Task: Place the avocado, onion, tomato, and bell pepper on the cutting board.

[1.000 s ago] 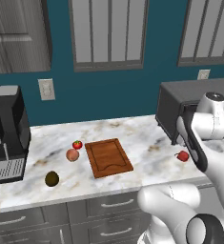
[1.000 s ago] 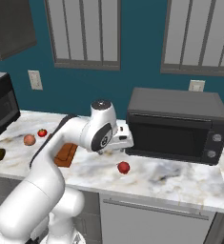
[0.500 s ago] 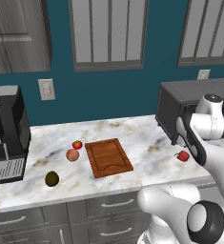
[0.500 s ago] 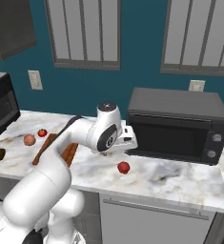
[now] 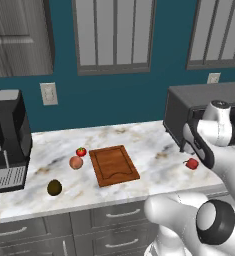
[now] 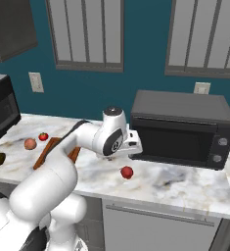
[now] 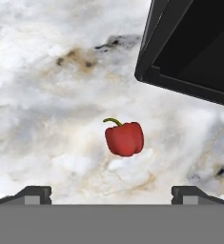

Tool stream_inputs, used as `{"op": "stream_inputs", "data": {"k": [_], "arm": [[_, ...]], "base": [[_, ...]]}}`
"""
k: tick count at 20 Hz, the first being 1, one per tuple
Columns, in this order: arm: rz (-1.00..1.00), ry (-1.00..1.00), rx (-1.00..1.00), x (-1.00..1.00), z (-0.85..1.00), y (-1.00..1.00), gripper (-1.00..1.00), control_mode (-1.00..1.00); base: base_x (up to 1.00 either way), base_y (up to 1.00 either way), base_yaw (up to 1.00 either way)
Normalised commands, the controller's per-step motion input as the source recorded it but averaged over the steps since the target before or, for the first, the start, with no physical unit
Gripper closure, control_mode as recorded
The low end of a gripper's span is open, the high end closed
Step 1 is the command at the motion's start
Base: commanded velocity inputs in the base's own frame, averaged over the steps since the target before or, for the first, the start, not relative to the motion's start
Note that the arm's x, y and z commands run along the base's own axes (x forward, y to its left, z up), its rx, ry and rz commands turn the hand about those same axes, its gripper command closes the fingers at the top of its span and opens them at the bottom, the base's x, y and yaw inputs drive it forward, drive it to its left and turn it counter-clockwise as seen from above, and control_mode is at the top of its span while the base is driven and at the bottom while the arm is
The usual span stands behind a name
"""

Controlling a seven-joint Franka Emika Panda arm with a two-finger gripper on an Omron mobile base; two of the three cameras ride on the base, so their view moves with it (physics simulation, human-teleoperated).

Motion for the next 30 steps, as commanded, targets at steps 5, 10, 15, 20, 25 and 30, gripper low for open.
{"op": "stream_inputs", "data": {"k": [5, 10, 15, 20, 25, 30], "arm": [[0.0, 0.01, 0.0, 0.1, -0.22, 0.0, -1.0, -1.0], [0.0, 0.01, 0.0, 0.11, -0.17, 0.0, -1.0, -1.0], [0.0, 0.03, 0.0, 0.1, -0.16, -0.02, -1.0, -1.0], [0.0, 0.02, 0.0, 0.06, -0.15, -0.1, -1.0, -1.0], [0.0, 0.01, 0.0, 0.01, -0.14, -0.06, -1.0, -1.0], [0.0, 0.02, 0.0, 0.02, -0.19, 0.0, -1.0, -1.0]], "base": [[0.0, 0.0, 0.0], [0.0, 0.0, 0.0], [0.0, 0.0, 0.0], [0.0, 0.0, 0.0], [0.0, 0.0, 0.0], [0.0, 0.0, 0.0]]}}
